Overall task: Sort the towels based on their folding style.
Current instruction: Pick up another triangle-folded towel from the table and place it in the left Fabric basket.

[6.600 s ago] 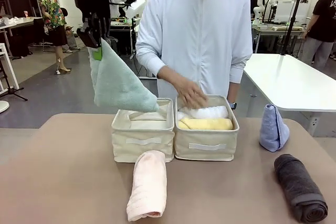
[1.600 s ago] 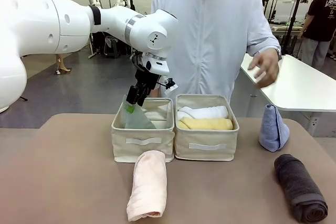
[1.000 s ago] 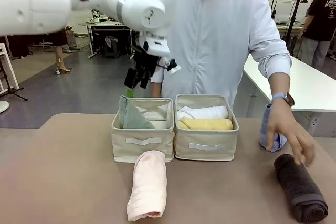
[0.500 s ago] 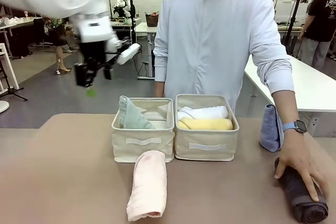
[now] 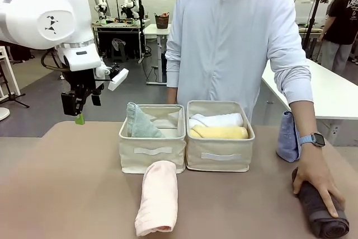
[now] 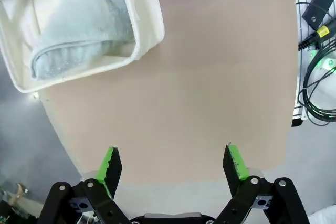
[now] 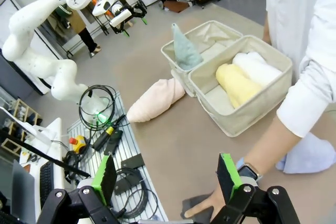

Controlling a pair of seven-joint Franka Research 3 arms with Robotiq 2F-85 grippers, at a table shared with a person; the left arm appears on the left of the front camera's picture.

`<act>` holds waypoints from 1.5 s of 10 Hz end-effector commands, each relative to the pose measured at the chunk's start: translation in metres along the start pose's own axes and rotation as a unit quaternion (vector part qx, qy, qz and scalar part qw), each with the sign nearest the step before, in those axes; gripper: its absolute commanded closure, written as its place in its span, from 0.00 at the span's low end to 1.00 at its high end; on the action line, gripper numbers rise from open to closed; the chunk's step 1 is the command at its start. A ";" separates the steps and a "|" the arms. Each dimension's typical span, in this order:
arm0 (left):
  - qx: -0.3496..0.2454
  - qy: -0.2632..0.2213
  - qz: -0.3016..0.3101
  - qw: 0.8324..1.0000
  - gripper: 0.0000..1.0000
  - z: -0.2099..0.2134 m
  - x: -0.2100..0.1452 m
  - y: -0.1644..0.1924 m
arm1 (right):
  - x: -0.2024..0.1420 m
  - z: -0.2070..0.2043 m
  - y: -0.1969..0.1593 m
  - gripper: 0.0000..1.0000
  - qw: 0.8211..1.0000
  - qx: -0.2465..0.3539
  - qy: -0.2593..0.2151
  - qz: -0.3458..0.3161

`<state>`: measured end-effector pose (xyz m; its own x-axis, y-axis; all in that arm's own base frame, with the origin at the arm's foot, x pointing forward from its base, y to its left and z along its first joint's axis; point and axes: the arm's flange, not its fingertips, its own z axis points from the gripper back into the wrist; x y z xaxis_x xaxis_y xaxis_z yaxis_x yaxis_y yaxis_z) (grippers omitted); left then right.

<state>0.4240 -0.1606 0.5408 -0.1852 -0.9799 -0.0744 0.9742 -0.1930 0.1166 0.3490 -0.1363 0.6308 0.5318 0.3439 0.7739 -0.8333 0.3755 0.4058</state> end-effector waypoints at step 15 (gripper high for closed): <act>0.097 -0.581 0.089 0.803 0.00 -0.003 -0.284 -0.143 | 0.002 0.001 0.000 0.00 1.000 0.006 -0.009 0.009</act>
<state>0.3273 0.1326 0.5373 -0.1570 -0.4101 0.8984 0.9756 0.0770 0.2056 0.3490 -0.1366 0.6309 0.5324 0.3441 0.7734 -0.8329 0.3762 0.4059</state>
